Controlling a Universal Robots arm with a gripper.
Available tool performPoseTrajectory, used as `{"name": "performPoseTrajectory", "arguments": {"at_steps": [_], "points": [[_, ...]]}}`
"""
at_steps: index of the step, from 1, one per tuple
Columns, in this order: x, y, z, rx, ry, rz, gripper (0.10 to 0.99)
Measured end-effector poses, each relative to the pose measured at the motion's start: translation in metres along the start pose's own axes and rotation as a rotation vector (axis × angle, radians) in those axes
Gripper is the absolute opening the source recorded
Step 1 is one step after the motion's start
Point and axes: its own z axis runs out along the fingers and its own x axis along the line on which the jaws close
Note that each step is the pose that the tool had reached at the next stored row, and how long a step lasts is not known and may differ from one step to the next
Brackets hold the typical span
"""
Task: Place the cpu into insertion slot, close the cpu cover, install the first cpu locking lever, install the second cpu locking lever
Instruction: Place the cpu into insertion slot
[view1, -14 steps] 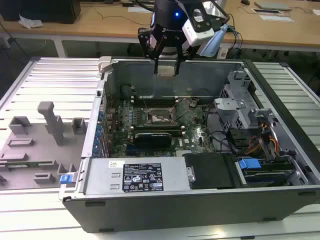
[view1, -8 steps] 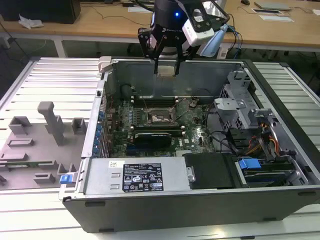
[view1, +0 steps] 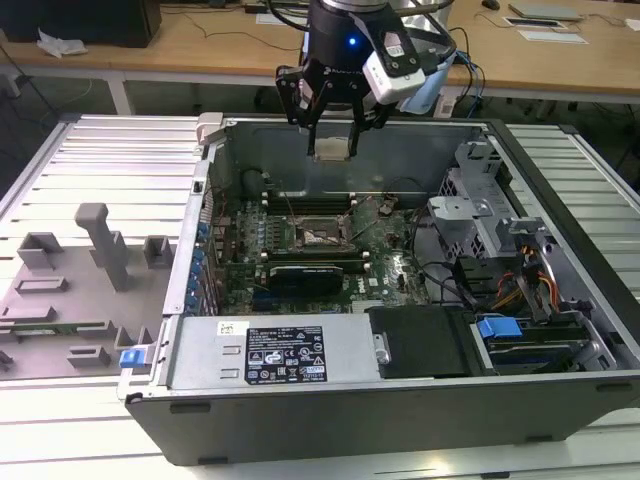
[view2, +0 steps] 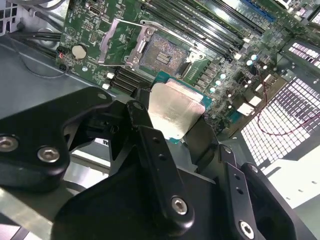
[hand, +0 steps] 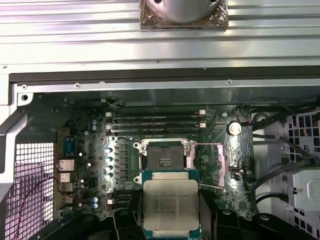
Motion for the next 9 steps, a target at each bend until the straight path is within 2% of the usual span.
{"name": "performPoseTrajectory", "arguments": {"at_steps": [9], "points": [[-0.0001,-0.0006,0.0067,0.001,0.0,0.0,0.541]]}}
